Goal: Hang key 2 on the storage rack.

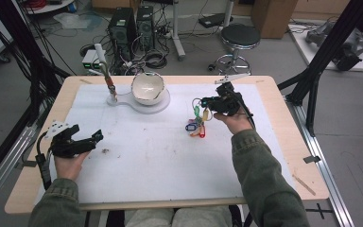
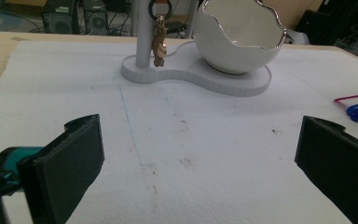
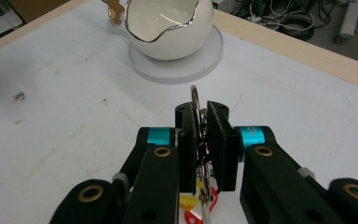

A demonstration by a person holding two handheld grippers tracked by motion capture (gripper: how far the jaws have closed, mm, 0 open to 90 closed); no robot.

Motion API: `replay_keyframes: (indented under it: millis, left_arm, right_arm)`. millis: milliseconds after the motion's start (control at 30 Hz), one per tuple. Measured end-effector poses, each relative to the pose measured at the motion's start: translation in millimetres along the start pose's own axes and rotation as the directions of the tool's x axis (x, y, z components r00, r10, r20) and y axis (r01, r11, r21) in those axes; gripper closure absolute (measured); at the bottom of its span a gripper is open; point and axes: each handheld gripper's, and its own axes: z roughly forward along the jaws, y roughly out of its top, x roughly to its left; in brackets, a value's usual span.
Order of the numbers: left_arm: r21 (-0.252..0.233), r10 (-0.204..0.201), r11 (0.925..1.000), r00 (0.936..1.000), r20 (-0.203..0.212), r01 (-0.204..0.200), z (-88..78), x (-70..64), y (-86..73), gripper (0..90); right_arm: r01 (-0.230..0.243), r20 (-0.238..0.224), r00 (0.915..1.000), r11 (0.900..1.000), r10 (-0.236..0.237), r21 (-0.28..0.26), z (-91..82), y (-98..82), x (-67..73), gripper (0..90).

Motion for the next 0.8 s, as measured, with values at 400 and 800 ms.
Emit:
replay_keyframes:
  millis: [400,800]
  left_arm:
    - [0.002,0.01,1.0,0.9999,0.003,-0.01,1.6,-1.8,1.1,1.7]
    - [-0.004,0.009,1.0,0.9999,0.01,-0.009,3.0,-2.4,2.6,1.7]
  right_arm:
    - [0.012,-0.028,0.9995,0.999,-0.013,-0.036,-22.8,10.4,9.2,82.3]
    - [0.037,-0.066,0.997,0.998,-0.04,-0.053,-35.7,20.9,27.5,82.3]
